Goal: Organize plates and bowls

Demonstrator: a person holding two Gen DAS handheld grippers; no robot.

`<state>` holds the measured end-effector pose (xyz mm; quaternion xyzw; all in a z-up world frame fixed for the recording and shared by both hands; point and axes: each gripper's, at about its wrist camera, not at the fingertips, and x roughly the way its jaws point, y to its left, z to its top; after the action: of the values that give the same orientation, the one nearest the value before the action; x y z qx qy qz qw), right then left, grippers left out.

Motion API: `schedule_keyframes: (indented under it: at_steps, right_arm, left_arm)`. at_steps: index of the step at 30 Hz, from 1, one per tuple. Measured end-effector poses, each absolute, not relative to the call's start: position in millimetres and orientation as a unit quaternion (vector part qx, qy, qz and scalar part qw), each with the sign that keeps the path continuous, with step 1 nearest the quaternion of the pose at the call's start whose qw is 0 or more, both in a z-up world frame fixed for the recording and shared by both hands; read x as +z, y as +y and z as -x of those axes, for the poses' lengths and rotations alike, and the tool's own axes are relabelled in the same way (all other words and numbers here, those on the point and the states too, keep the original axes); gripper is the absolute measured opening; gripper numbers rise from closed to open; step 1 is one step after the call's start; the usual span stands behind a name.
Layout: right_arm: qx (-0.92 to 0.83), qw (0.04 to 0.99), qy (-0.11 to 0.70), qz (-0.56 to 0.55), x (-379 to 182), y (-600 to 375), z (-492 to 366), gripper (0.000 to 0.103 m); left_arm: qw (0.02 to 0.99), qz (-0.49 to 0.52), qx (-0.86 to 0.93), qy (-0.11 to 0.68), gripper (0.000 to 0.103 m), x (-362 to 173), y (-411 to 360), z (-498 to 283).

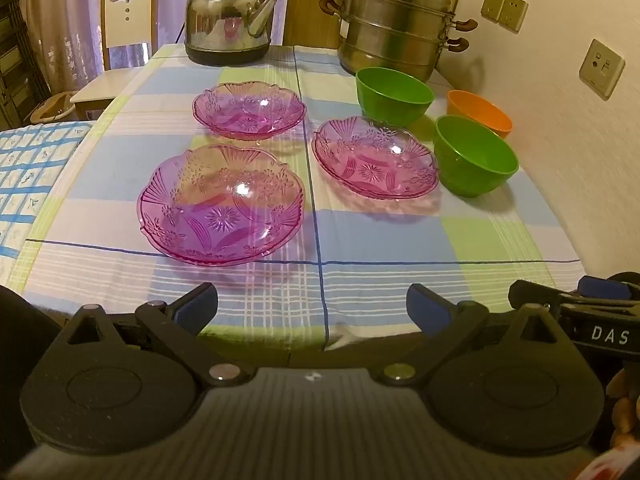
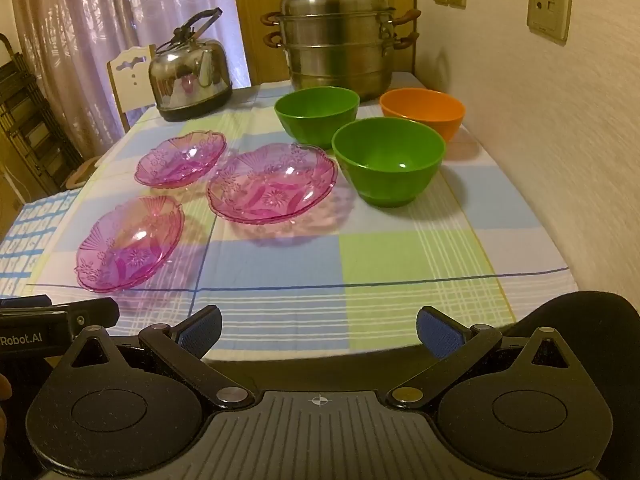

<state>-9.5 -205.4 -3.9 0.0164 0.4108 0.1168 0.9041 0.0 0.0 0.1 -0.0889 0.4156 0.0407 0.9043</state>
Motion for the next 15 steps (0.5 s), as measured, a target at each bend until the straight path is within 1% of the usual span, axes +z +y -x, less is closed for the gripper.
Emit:
schedule_keyframes:
  at_steps: [15]
  right_arm:
    - [0.117, 0.904, 0.411, -0.017, -4.2, -205.0, 9.4, 0.103]
  left_arm:
    - [0.904, 0.089, 0.041, 0.415, 0.1, -0.2, -0.4, 0.2]
